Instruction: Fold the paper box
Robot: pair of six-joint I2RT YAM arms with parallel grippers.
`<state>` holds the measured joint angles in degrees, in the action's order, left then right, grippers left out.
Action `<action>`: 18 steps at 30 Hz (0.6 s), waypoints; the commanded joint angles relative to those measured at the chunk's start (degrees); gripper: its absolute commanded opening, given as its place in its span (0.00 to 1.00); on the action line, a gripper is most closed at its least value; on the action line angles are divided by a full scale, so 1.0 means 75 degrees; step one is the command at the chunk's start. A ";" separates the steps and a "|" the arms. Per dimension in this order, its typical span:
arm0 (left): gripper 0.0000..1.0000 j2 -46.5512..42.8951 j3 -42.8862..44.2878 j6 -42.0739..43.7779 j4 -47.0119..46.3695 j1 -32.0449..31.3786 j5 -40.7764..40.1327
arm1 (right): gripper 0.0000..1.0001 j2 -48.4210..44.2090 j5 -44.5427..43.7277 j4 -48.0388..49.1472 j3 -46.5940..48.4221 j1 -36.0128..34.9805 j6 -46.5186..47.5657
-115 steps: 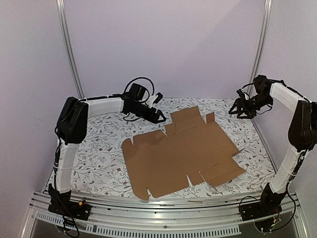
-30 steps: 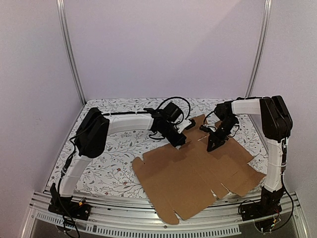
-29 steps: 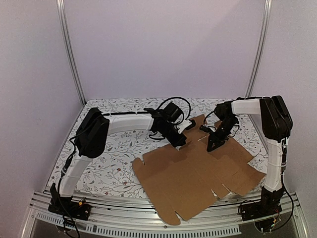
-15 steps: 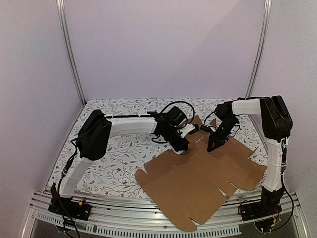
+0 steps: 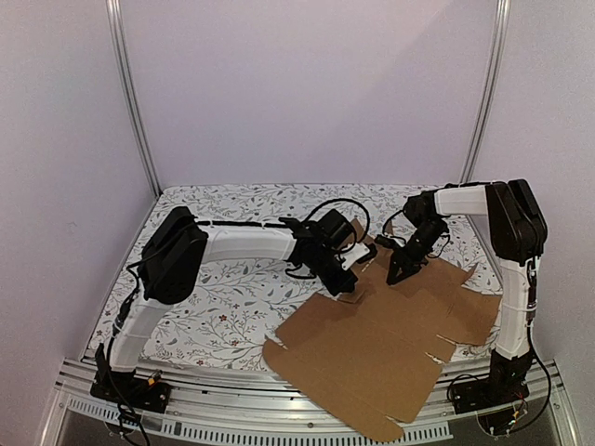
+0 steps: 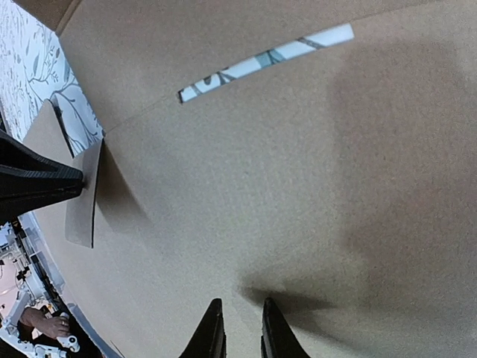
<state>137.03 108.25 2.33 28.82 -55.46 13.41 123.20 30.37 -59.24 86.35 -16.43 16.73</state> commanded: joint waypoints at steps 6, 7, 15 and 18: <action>0.00 0.0216 -0.0072 -0.0069 0.0368 -0.0445 0.0306 | 0.18 0.0443 -0.0207 0.0153 0.0018 -0.0019 -0.0075; 0.00 0.0289 -0.0050 -0.0087 0.0379 -0.0480 0.0160 | 0.18 0.0466 -0.0200 0.0146 0.0018 -0.0030 -0.0079; 0.00 0.1048 0.0324 0.0111 0.1022 -0.0819 -0.1710 | 0.17 0.0566 -0.0172 0.0139 0.0054 -0.0014 -0.0119; 0.00 0.1231 0.0296 0.0109 0.1069 -0.0934 -0.2118 | 0.18 0.0557 -0.0127 0.0121 0.0031 -0.0014 -0.0121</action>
<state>139.41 111.85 2.35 33.19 -60.05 4.67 123.98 31.35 -59.99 87.09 -16.32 16.49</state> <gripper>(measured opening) 0.010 0.175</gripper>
